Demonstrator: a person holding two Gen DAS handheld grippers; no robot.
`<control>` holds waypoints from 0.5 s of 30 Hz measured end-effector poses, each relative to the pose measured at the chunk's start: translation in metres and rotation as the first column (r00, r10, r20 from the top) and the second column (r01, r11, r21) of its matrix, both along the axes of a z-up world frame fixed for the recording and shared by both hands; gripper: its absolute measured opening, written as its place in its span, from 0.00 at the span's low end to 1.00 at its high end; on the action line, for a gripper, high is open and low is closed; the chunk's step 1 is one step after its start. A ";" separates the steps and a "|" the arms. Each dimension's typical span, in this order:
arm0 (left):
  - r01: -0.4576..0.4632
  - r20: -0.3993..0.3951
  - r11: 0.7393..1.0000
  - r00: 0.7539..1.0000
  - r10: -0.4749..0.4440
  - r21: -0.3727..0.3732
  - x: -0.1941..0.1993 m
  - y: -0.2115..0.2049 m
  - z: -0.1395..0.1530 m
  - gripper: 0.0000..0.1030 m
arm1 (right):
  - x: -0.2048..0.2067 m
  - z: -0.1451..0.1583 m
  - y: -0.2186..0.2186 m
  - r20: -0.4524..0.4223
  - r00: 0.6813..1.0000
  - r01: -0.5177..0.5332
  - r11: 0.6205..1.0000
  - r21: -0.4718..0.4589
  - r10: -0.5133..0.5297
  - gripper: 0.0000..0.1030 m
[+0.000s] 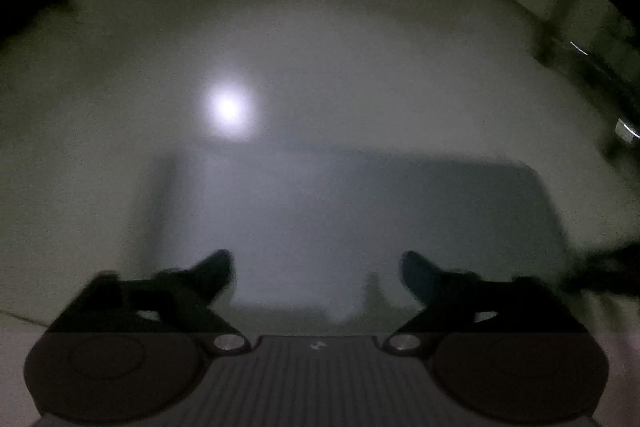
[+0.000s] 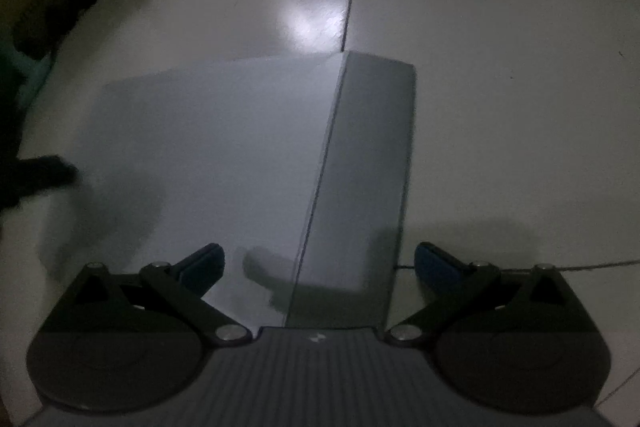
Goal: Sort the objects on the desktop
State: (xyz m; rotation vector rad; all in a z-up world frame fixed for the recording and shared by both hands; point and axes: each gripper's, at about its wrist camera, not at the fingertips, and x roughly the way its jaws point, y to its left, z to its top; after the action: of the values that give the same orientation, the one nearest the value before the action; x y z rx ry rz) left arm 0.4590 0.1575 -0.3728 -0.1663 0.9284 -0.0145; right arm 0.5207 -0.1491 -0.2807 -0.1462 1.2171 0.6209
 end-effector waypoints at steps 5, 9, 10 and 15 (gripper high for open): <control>-0.026 -0.066 0.988 0.997 0.037 0.150 0.004 0.050 -0.010 1.00 | -0.005 0.002 -0.008 -0.020 1.000 0.020 1.000 0.006 -0.020 1.00; 0.080 -0.149 0.964 0.988 -0.043 0.253 0.010 0.043 -0.026 1.00 | 0.004 0.010 0.001 -0.026 1.000 0.007 1.000 -0.008 -0.007 1.00; 0.093 -0.161 0.963 0.985 -0.053 0.253 0.012 0.042 -0.032 1.00 | 0.003 0.010 -0.005 -0.030 1.000 0.005 1.000 -0.005 -0.005 1.00; 0.050 -0.188 0.992 0.982 -0.027 0.117 0.031 0.034 -0.047 1.00 | -0.004 0.014 0.000 -0.016 0.999 -0.038 0.999 -0.035 0.038 1.00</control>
State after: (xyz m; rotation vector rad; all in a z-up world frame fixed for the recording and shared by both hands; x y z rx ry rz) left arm 0.4902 0.1916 -0.4195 -0.0372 1.1163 0.0219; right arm 0.5168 -0.1496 -0.2663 -0.1952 1.2427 0.6345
